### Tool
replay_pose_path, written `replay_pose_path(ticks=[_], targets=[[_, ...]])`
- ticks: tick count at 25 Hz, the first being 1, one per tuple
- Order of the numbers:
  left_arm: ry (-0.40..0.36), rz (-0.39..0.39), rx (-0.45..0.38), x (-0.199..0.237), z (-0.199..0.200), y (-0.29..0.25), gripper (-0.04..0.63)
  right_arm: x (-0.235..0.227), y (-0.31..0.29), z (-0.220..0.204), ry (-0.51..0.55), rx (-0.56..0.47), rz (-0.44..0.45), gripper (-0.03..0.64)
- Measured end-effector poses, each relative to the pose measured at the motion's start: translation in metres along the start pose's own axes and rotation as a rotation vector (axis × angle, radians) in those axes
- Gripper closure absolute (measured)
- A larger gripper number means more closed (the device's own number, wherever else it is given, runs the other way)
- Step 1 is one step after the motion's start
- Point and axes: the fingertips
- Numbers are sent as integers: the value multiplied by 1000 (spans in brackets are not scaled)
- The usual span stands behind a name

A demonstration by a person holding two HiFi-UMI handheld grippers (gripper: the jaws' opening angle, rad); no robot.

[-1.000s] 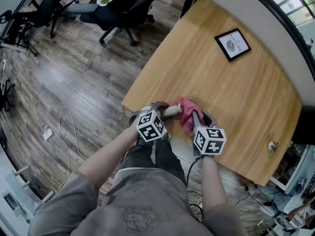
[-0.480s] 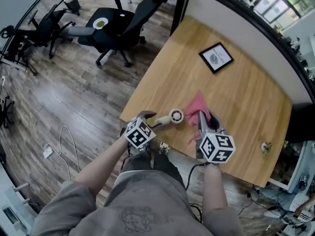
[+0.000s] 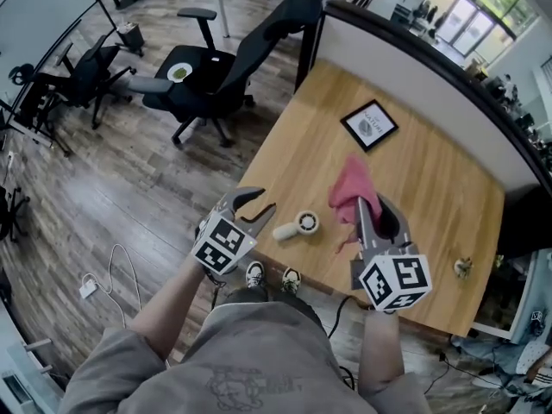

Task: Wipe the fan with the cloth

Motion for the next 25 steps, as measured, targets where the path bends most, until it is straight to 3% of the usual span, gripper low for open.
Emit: replay_pose_path(ticks=[7,13,19,25], targets=[[5,86,-244,21,102,54,527,23,24,58,59,-126,18,541],[52,121,-391,25,152,101,578,44,48,88,109,-188,24,541],[70,126,-397,22,156,125,594,63,61,88,167,-175,66,541],[59,113,-344,7,129,118,594,69,59,47,115,-74,92,541]])
Point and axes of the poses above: the fingertips, and each gripper's own axes: y backward along the fingers, x to its left, z out of its top, and after that the axes turned 8 degrees about z, right-handed
